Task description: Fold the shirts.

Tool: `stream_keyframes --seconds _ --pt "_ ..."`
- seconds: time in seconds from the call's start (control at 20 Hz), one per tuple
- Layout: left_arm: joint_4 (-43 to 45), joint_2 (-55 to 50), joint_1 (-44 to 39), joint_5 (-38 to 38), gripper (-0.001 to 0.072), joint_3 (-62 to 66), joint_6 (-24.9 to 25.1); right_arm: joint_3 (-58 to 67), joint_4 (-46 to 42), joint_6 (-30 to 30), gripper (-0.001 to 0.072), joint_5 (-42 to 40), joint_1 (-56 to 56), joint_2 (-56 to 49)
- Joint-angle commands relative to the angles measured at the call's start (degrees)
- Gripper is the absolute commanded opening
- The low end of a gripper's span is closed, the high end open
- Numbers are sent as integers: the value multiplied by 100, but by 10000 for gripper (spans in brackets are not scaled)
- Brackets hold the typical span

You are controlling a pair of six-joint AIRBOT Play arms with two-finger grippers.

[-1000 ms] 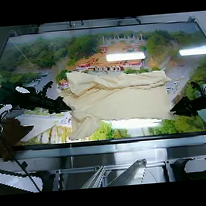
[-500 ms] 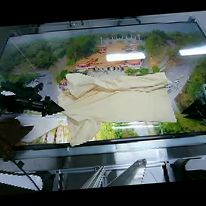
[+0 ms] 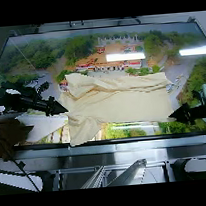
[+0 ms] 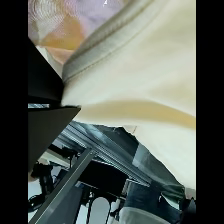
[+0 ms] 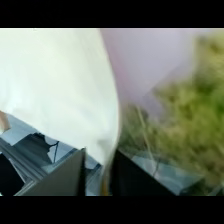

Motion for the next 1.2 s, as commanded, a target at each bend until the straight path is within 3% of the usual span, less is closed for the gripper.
stream_keyframes --seconds 0.0,0.15,0.3,0.6,0.75,0.9,1.15 --pt "2 0 -17 -94 26 2 7 -74 621 -299 26 -79 275 9" --pt "85 0 175 -651 26 2 -7 345 402 37 25 260 173 138" --pt "693 0 660 -885 25 2 -553 857 -411 841 25 317 -146 463" --pt "879 0 1064 -1252 25 2 -879 977 -304 879 24 492 -439 654" --pt "-68 0 1067 -1421 25 28 -855 990 811 468 25 470 -413 654" --pt "-933 -2 879 -1423 25 459 -859 1073 1655 245 25 -24 -31 647" --pt "-1019 -330 387 -1152 26 2203 -1250 1801 1707 260 25 -1552 1099 321"
